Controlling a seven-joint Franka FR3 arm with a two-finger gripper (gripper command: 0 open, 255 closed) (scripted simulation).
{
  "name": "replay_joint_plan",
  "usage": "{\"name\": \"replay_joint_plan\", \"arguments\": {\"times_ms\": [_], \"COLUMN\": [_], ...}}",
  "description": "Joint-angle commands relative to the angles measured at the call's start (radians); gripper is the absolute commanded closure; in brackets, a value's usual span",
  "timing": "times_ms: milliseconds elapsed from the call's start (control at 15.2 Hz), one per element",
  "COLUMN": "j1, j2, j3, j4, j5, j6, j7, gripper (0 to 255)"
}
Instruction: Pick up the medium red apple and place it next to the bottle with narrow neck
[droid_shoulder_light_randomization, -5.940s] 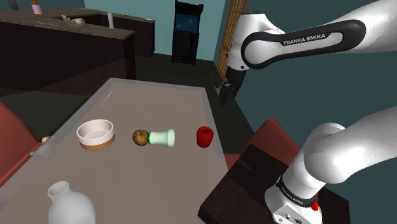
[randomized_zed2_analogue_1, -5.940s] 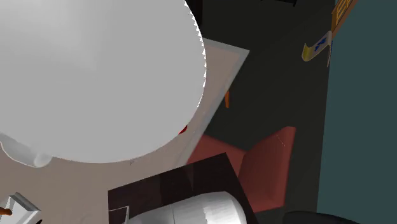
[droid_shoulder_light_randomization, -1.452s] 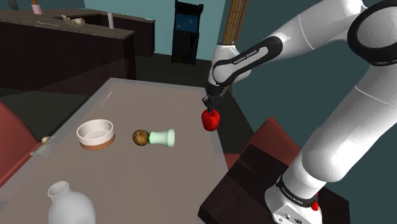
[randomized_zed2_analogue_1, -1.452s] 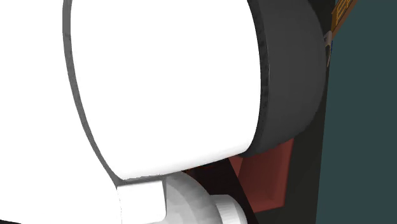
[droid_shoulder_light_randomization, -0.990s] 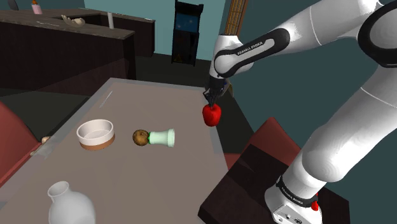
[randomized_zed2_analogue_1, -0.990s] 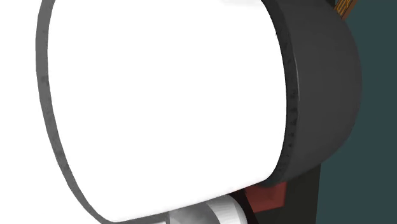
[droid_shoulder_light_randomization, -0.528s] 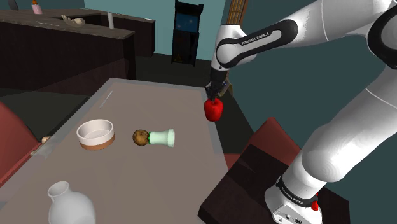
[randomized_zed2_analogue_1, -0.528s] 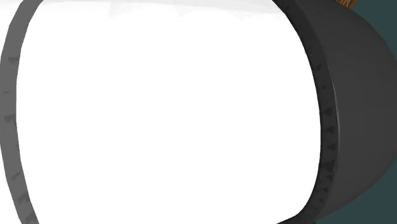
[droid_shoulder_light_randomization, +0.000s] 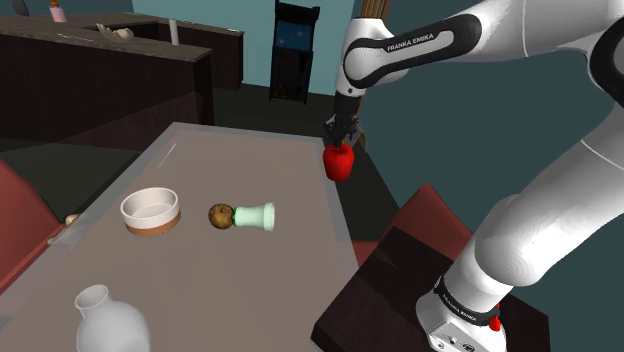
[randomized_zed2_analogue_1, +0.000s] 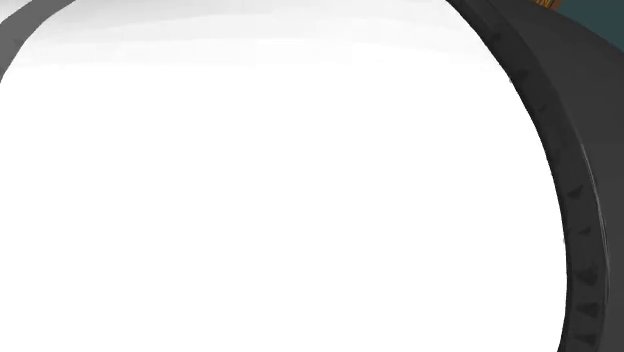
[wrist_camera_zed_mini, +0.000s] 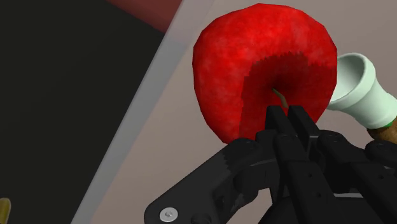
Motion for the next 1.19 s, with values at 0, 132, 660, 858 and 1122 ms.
{"name": "replay_joint_plan", "arguments": {"times_ms": [0,132,660,858,1122], "j1": [0.000,0.001,0.001,0.002,0.032], "j2": [-0.009,-0.015,-0.032,-0.035,-0.039], "j3": [0.001,0.001,0.002,0.003,0.049], "j4": [0.019,0.040,0.131,0.168,0.172], "j5": [0.001,0.001,0.004,0.004,0.013], "j6": [-0.028,-0.055,-0.163,-0.204,-0.216], "j7": [-0.001,-0.002,-0.008,-0.010,0.063], "gripper": [255,255,255,255,255]}}
